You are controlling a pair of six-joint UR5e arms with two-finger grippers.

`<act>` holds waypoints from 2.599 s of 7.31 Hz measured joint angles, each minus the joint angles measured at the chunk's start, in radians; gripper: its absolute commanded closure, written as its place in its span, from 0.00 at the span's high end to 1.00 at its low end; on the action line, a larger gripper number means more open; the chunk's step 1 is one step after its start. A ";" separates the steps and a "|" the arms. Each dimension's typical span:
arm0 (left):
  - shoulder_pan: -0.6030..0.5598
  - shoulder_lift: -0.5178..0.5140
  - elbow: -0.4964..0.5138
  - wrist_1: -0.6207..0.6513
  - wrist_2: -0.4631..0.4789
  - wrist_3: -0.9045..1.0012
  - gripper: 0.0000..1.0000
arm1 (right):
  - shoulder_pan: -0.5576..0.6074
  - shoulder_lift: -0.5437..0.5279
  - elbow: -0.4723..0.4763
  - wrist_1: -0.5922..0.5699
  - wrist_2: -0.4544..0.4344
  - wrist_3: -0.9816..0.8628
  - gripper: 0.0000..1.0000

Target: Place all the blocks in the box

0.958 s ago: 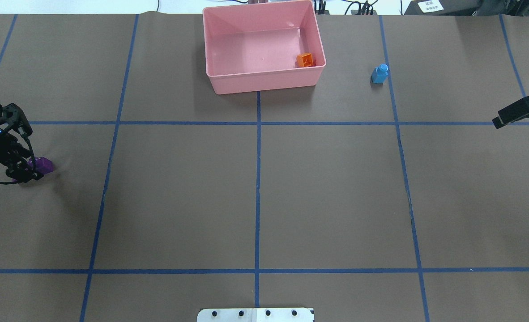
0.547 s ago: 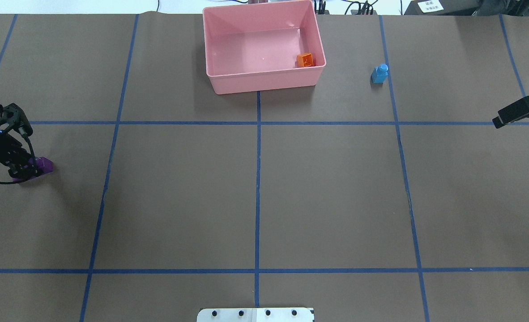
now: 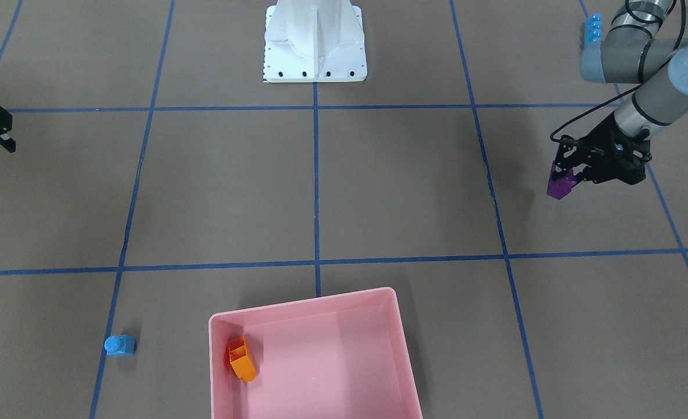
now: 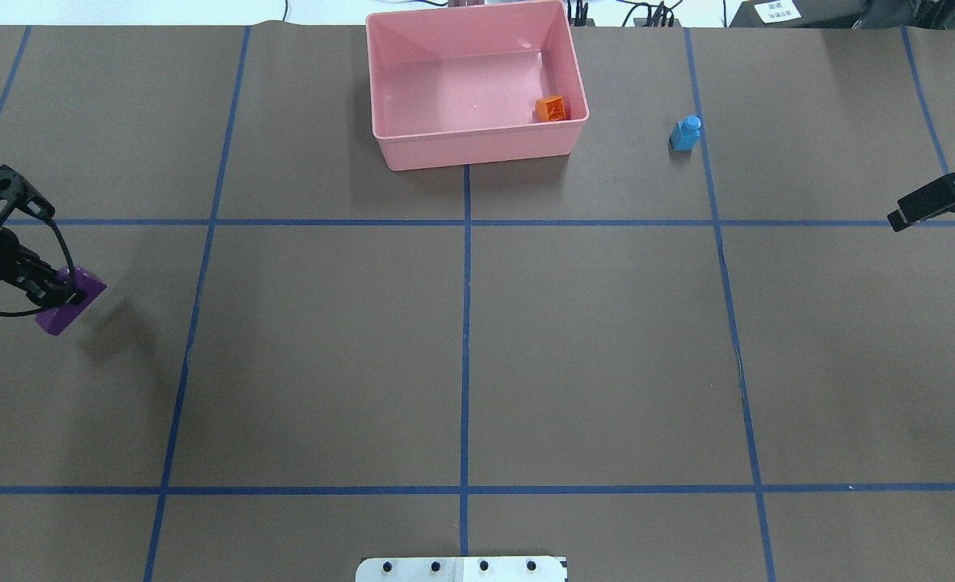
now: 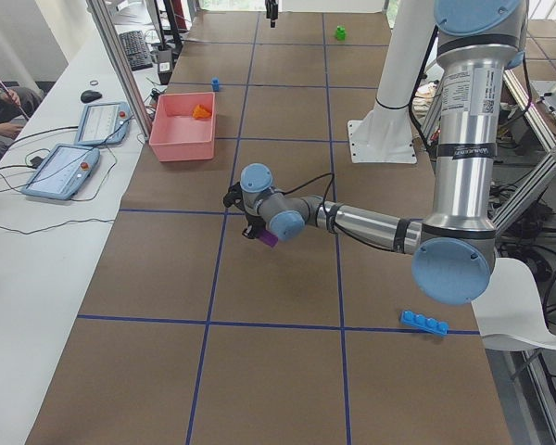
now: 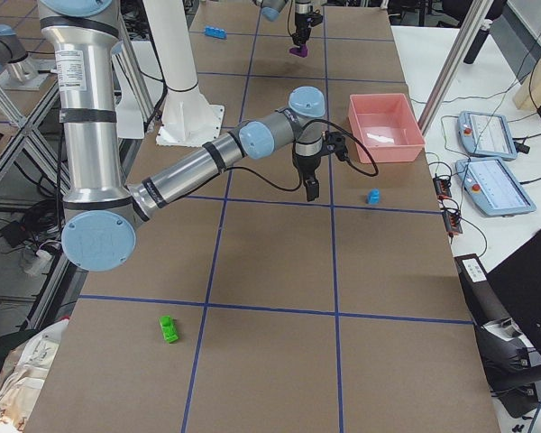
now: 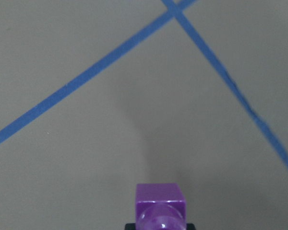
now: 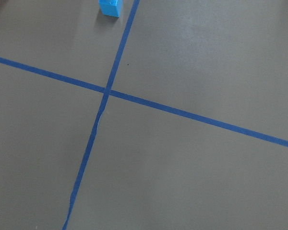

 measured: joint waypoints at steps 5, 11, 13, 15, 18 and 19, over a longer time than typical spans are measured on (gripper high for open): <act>0.006 -0.449 0.063 0.197 0.082 -0.593 0.00 | -0.002 0.018 -0.035 0.007 -0.003 0.000 0.99; 0.072 -1.102 0.799 0.329 0.305 -0.614 0.31 | -0.004 0.084 -0.104 0.007 -0.006 -0.001 0.99; 0.104 -1.150 0.905 0.288 0.371 -0.650 1.00 | -0.006 0.108 -0.133 0.008 -0.008 -0.002 0.99; 0.144 -1.156 0.903 0.281 0.382 -0.651 1.00 | -0.007 0.170 -0.202 0.008 -0.009 0.000 0.99; 0.152 -1.096 0.750 0.362 0.309 -0.539 1.00 | -0.009 0.322 -0.380 0.008 -0.011 0.010 0.99; 0.147 -1.029 0.649 0.409 0.276 -0.458 1.00 | -0.011 0.393 -0.477 0.027 -0.011 0.013 0.99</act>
